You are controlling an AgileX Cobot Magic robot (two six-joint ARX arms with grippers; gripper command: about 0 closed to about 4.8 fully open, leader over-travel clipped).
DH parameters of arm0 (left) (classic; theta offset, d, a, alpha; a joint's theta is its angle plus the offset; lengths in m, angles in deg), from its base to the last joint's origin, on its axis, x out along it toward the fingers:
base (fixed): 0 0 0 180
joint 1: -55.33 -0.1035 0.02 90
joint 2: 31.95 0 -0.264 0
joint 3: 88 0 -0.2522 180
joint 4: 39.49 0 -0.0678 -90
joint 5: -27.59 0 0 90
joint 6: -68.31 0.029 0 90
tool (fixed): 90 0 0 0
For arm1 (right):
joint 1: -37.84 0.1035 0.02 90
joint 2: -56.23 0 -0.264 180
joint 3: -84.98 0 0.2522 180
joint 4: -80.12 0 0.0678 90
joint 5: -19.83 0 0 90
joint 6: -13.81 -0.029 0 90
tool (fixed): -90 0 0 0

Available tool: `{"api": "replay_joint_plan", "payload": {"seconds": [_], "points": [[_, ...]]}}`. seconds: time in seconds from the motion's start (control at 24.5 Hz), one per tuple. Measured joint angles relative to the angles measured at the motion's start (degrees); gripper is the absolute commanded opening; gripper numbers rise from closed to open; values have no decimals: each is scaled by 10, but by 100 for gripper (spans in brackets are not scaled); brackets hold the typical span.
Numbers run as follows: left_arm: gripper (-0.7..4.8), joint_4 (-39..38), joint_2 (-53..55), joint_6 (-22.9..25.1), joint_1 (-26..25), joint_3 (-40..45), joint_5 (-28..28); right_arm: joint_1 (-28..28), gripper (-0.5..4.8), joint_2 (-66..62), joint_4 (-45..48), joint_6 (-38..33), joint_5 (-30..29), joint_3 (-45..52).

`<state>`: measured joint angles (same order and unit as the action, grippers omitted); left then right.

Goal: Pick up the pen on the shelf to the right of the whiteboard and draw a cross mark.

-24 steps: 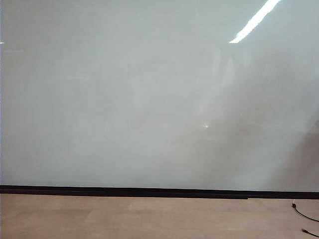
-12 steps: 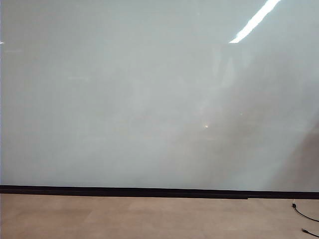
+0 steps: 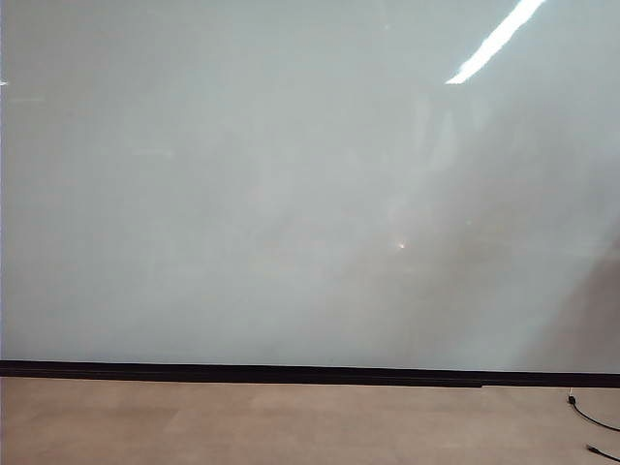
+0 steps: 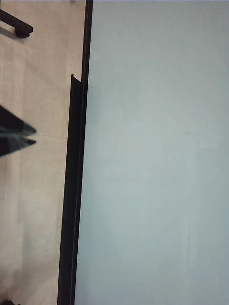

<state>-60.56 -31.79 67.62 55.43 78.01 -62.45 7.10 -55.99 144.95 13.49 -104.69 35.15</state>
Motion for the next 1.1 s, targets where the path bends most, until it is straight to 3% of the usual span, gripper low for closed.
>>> {"api": "replay_joint_plan", "payload": {"seconds": [0.45,0.49,0.53,1.1], "points": [[-5,0,0,0,0,0,0,1,135,0,5,0,0,0],[-4,0,0,0,0,0,0,1,28,0,5,0,0,0],[-4,0,0,0,0,0,0,1,-6,0,5,0,0,0],[-4,0,0,0,0,0,0,-8,-2,16,15,0,37,0]]}}
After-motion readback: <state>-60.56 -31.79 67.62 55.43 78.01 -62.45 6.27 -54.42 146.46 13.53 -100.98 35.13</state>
